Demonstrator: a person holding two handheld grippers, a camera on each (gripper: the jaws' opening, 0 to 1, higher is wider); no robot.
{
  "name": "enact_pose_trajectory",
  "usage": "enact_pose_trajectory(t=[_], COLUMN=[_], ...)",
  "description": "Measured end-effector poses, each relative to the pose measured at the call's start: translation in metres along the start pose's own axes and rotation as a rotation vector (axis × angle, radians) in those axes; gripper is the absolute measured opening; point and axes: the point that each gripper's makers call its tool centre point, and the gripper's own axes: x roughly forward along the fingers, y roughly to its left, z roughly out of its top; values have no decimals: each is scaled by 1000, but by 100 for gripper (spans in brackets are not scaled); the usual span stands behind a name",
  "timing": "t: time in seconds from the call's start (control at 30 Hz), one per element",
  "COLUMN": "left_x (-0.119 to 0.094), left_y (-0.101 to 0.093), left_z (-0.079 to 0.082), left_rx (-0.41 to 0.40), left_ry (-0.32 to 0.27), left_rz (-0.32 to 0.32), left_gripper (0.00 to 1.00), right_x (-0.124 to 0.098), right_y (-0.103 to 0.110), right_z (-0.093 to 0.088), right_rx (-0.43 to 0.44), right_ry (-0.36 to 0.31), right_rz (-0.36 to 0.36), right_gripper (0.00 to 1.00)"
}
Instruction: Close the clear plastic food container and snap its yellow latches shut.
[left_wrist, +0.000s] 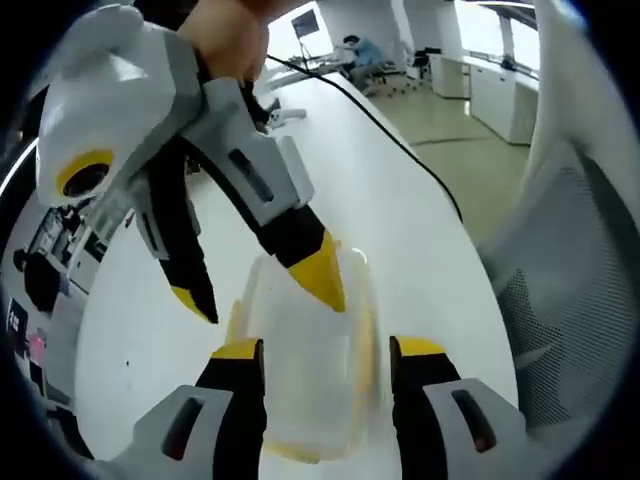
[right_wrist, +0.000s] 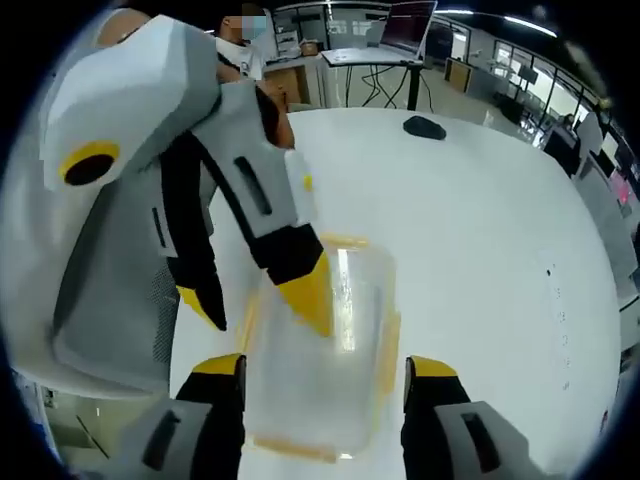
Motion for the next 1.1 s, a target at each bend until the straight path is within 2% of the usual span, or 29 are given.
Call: enact_pose_trajectory(t=[0.1,0.23,0.33,0.43,0.5,0.57,0.63,0.73,0.83,0.87,0.93,1.03,1.1], left_x=[-5,-11,-12,-15,-15,-15,-15,-13,-11,-11,-8,-5,-1], left_y=[7,13,15,19,14,12,14,17,22,19,21,20,20], left_z=[-7,-9,-11,-12,-12,-14,-19,-23,-29,-32,-40,-41,-45], left_rx=[-7,-7,-41,-51,-94,-103,-101,-97,-79,-78,-47,-36,-31], left_ry=[20,22,34,39,29,23,40,54,66,78,111,112,126], left_rz=[-12,-29,-55,-75,-123,-154,-152,-157,-164,-192,-189,-201,-207], left_gripper=[54,57,65,67,73,78,81,90,99,99,99,95,95], right_x=[0,-3,-4,-5,-6,-6,-5,-3,0,2,5,11,14], right_y=[4,6,7,10,13,16,21,21,22,23,20,19,19], right_z=[-4,-6,-7,-9,-11,-13,-15,-22,-28,-31,-36,-38,-40], right_rx=[-1,17,45,52,53,53,82,111,111,117,97,96,82], right_ry=[1,-12,-22,-27,-23,-32,-41,-35,-25,-20,0,6,17], right_rz=[-10,-23,-29,-32,-36,-33,-20,-37,-43,-43,-67,-74,-83], right_gripper=[68,73,74,78,82,85,90,99,99,99,99,99,95])
